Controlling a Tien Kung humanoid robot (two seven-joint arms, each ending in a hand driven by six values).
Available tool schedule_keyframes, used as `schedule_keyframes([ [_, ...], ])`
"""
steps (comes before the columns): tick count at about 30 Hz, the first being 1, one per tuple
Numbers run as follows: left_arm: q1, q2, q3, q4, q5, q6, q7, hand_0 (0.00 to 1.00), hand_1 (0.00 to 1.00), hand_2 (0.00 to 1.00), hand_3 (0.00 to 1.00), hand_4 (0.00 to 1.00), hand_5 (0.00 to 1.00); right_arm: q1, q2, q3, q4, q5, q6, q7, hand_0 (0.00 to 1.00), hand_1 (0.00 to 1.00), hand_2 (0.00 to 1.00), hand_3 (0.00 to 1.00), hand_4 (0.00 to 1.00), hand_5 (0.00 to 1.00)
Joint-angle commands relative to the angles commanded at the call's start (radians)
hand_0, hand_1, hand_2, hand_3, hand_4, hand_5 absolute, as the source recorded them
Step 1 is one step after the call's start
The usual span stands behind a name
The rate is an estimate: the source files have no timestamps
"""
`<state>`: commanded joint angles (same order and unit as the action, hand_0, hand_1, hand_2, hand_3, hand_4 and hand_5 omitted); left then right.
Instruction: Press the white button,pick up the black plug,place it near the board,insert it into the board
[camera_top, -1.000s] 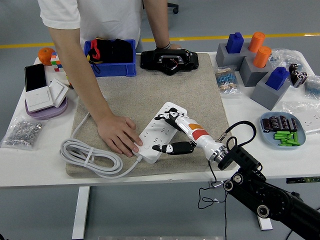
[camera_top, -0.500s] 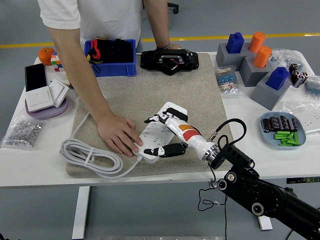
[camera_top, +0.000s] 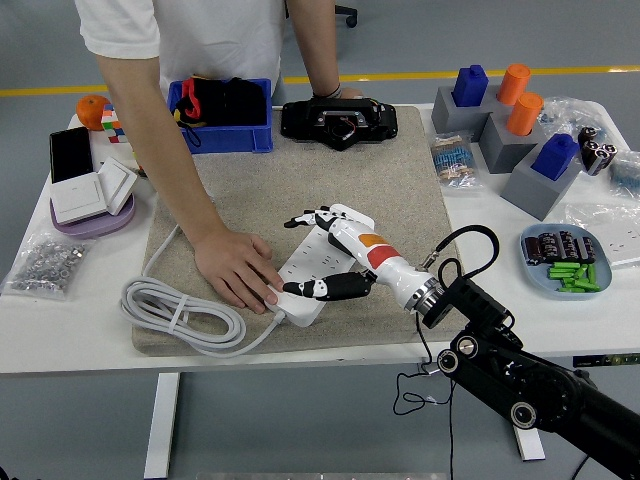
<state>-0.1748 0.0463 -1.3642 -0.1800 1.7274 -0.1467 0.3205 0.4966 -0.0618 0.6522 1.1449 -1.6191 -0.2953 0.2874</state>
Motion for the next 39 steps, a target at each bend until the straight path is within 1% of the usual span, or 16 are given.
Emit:
schedule_keyframes([
  [5,0.001,0.000,0.005,0.000,-0.005,0.000,0.000,0.689,0.635,0.613,0.632,0.557,0.170,-0.021,-0.016,0.057,0.086,-0.011,0.006,-0.005,0.985,0.900,0.828,0.786,0.998,0.488],
  [9,0.002,-0.001,0.006,0.000,-0.008,0.000,-0.001,0.689,0.635,0.613,0.632,0.557,0.170,-0.051,-0.033,0.108,0.115,-0.022,0.016,-0.014,0.985,0.900,0.828,0.786,0.998,0.488],
  [10,0.002,-0.001,0.007,0.000,-0.009,0.000,0.000,0.689,0.635,0.613,0.632,0.557,0.170,-0.062,-0.039,0.123,0.118,-0.022,0.020,-0.016,0.985,0.900,0.828,0.786,0.998,0.488],
  [11,0.003,-0.001,0.008,0.000,-0.011,0.001,-0.001,0.689,0.635,0.613,0.632,0.557,0.170,-0.078,-0.047,0.143,0.118,-0.023,0.023,-0.021,0.942,0.854,0.798,0.779,0.998,0.484],
  [14,0.005,0.001,0.007,0.000,-0.012,0.002,-0.001,0.689,0.635,0.613,0.632,0.557,0.170,-0.117,-0.065,0.193,0.114,-0.028,0.026,-0.029,0.942,0.854,0.798,0.779,0.998,0.484],
  [19,0.008,0.004,0.000,0.000,-0.004,0.004,-0.001,0.689,0.635,0.613,0.632,0.557,0.168,-0.207,-0.100,0.300,0.113,-0.033,0.031,-0.042,0.933,0.841,0.790,0.776,0.998,0.478],
  [27,0.007,0.005,0.003,0.000,-0.008,0.006,-0.005,0.690,0.635,0.613,0.632,0.557,0.168,-0.323,-0.136,0.442,0.127,-0.047,0.035,-0.060,0.927,0.839,0.790,0.772,0.998,0.473],
  [30,0.006,0.004,0.006,0.000,-0.013,0.007,-0.007,0.690,0.635,0.613,0.632,0.557,0.168,-0.363,-0.143,0.483,0.133,-0.054,0.037,-0.064,0.925,0.838,0.792,0.773,0.998,0.471],
  [32,0.006,0.004,0.006,0.000,-0.014,0.008,-0.007,0.690,0.635,0.613,0.632,0.557,0.168,-0.377,-0.141,0.498,0.135,-0.058,0.040,-0.065,0.925,0.838,0.792,0.773,0.998,0.471],
  [35,0.008,0.003,0.002,0.000,-0.014,0.010,-0.007,0.690,0.635,0.613,0.632,0.557,0.168,-0.416,-0.131,0.538,0.142,-0.057,0.045,-0.067,0.920,0.838,0.791,0.774,0.998,0.467],
  [39,0.011,0.002,-0.006,0.000,-0.011,0.012,-0.006,0.690,0.635,0.613,0.632,0.557,0.168,-0.445,-0.118,0.580,0.150,-0.064,0.046,-0.070,0.920,0.838,0.791,0.774,0.998,0.467],
])
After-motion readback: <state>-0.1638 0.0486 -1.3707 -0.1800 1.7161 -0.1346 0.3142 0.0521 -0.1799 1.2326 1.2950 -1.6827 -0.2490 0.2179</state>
